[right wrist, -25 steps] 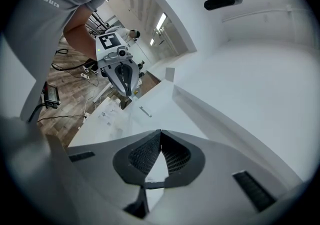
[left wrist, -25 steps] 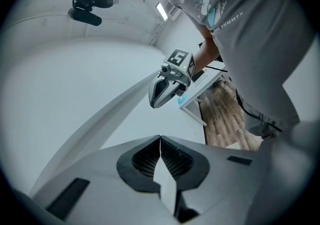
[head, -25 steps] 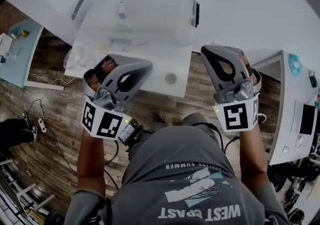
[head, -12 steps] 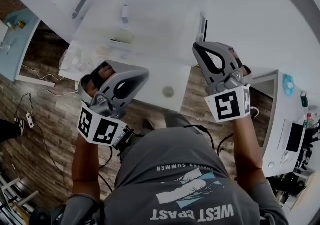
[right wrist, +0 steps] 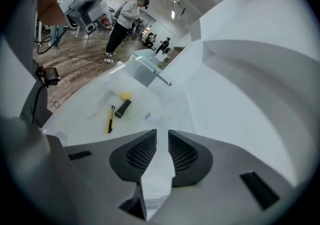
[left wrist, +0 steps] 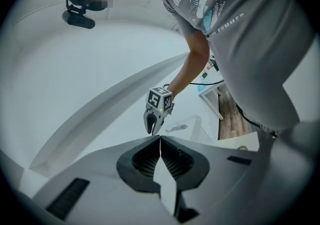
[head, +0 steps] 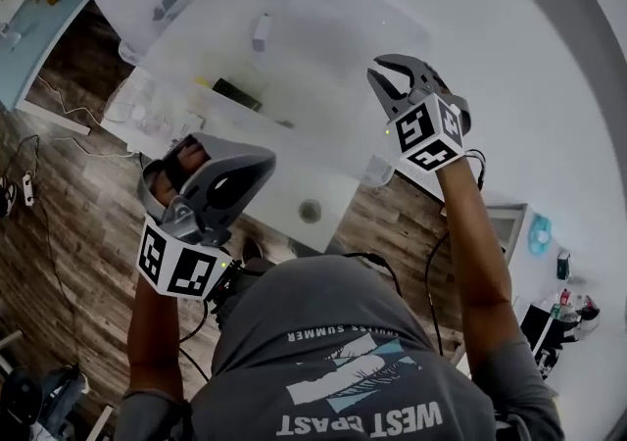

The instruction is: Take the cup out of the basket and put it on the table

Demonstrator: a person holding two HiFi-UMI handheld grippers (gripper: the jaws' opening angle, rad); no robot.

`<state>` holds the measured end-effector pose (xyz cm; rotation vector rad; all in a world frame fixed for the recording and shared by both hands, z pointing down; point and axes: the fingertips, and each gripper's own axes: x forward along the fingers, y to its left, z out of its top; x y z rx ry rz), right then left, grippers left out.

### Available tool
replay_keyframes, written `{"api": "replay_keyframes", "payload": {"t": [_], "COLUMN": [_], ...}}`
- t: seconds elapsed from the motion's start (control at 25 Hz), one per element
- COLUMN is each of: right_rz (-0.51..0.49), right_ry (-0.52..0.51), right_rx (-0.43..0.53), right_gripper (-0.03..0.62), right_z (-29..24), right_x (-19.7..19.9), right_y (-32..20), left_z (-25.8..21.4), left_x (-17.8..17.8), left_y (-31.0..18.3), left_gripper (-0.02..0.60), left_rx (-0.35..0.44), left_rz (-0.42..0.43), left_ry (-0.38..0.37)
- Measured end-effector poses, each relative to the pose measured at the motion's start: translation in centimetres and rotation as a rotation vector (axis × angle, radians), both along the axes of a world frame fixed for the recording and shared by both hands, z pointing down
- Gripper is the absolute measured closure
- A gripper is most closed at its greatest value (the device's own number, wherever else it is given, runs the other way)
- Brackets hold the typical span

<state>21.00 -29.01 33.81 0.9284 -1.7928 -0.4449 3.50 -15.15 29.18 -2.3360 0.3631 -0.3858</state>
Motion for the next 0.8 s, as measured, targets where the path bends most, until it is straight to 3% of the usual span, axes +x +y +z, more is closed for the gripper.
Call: {"api": "replay_keyframes", "payload": {"t": [0.32,0.6,0.8], "right_rz": [0.074,0.151,0.212], "right_ry": [0.098,0.247,0.289], "right_rx": [-0.346,-0.678,-0.825], "right_gripper": [0.493,0.441,0.441], "right_z": [10.8,20.6,25.3], "right_x": [3.2,6.4,8.2], "right_y": [-7.2,-7.5,-7.4], "left_z": [2.1,3.0,3.8], "left_x": [-0.3,-1.5,-2.2], "left_y": [-2.7,-3.3,-3.1], "left_gripper": [0.566,0.566,0.566], "left_rx": [-0.06,-0.1,-0.129], "left_rz": [-0.123,-0.22,-0.27], "left_ry": [0.013,0.01,-0.002]}}
